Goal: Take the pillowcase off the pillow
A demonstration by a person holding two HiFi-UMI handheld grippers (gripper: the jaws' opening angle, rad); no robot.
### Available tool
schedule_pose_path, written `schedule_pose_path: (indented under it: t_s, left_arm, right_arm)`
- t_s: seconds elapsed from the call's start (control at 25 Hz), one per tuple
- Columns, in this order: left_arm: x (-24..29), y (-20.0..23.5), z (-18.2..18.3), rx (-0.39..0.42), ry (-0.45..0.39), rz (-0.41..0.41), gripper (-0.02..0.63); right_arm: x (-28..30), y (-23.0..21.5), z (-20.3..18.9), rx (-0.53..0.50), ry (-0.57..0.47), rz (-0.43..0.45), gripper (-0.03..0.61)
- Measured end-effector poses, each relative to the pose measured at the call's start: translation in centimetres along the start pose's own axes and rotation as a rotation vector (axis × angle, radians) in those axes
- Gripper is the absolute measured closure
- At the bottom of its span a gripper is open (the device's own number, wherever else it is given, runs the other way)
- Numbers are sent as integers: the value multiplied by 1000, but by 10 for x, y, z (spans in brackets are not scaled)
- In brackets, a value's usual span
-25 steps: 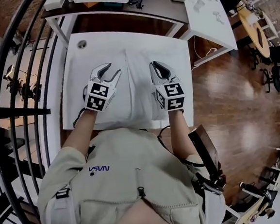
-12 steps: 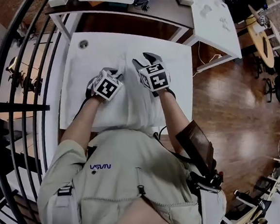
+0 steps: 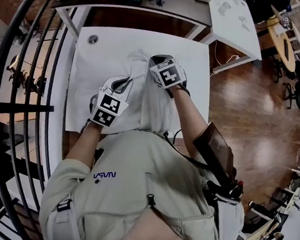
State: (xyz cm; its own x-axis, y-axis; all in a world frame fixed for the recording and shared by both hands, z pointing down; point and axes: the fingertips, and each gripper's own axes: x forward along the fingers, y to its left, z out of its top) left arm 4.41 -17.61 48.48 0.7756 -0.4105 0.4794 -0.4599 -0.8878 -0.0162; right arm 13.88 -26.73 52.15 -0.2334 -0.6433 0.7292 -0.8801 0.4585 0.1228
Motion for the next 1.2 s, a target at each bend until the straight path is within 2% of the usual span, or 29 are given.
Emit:
schedule_pose_path:
  t_s: [0.16,0.32,0.4,0.52,0.6,0.68,0.76,0.84,0.88,1.0,1.12,1.2]
  left_arm:
    - [-36,6,23,-47,-128,29,591]
    - [-72,18,35,-114,-236,67,592]
    - [-80,24,39,-129,-264,88,592]
    - [-61,35,33,-149,-263,92,592]
    - [-34,49,22,-185,-240,93,592]
    - [-10,61,10,-192,-206,102,589]
    - [7,66,1,-154,-169,113,583]
    - [18,67,-3,-113,-151,121,574]
    - [23,69,-2,-100,-151,127,567]
    - [25,75,8,-78,-171,132,538]
    - [8,62,25,-24,-187,104,492]
    - [-7,37,27,23,-175,52,454]
  right_arm:
    - [-29,-35,9,21,-50,-139,565]
    - [-64,-81,2,56,-77,-311,568]
    - [-81,-105,-7,81,-93,-380,568]
    - [-86,-124,-29,154,-71,-431,568]
    - [-75,-124,-42,169,-54,-435,568]
    - [-61,-118,-46,158,-79,-393,566]
    - [-56,-111,-44,146,-119,-332,561]
    - [-63,-106,-39,159,-157,-294,524]
    - [-70,-103,-37,172,-176,-285,497]
    - [-93,-85,-36,219,-245,-271,472]
    - [-121,-55,-49,290,-313,-265,463]
    - [-138,-32,-64,334,-340,-275,462]
